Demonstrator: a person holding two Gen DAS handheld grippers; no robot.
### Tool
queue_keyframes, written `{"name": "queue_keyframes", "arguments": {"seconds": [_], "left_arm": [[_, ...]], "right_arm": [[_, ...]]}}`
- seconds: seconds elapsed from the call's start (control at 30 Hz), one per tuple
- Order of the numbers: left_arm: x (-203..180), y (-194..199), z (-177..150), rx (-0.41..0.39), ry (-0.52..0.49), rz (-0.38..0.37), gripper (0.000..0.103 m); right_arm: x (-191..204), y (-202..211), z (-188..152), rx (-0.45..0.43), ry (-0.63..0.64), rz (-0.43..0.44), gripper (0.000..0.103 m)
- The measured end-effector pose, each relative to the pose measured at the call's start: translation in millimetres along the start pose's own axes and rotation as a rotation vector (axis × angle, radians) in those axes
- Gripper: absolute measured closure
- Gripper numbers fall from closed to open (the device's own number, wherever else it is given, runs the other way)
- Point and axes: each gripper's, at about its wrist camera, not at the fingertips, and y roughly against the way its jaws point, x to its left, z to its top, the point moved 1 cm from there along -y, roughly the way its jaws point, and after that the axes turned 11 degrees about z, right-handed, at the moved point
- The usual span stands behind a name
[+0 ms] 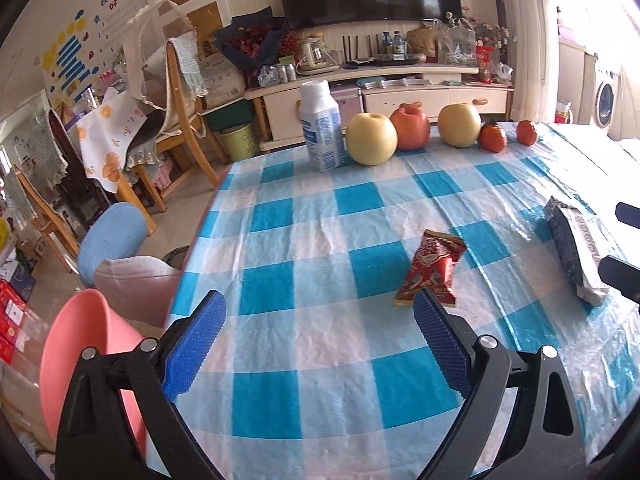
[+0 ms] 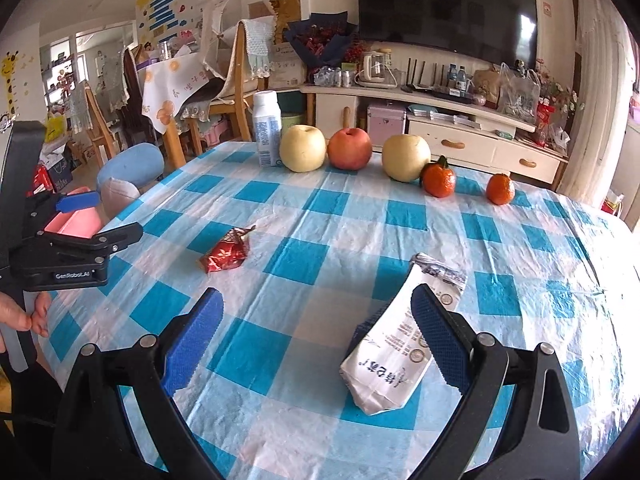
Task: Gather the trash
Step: 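Move both open tools back over the table toward the patterned packet, then grasp the patterned packet with the left tool while the right tool grasps the second white bag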
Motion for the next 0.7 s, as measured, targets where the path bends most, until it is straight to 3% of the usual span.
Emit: {"name": "queue_keyframes", "arguments": {"seconds": [0.2, 0.4, 0.63, 0.7], "left_arm": [[-19, -13, 3, 0.028, 0.038, -0.152, 0.009], [-57, -36, 5, 0.067, -0.021, -0.245, 0.009], [-69, -58, 13, 0.093, 0.027, -0.296, 0.009], [-69, -65, 14, 0.102, 0.042, -0.299, 0.014]], "right_arm": [[-41, 5, -1, 0.008, -0.114, -0.017, 0.008], [-77, -9, -9, 0.073, -0.274, 0.028, 0.008], [-87, -24, -12, 0.112, -0.333, 0.059, 0.008], [-88, -29, -12, 0.123, -0.341, 0.06, 0.008]]}}
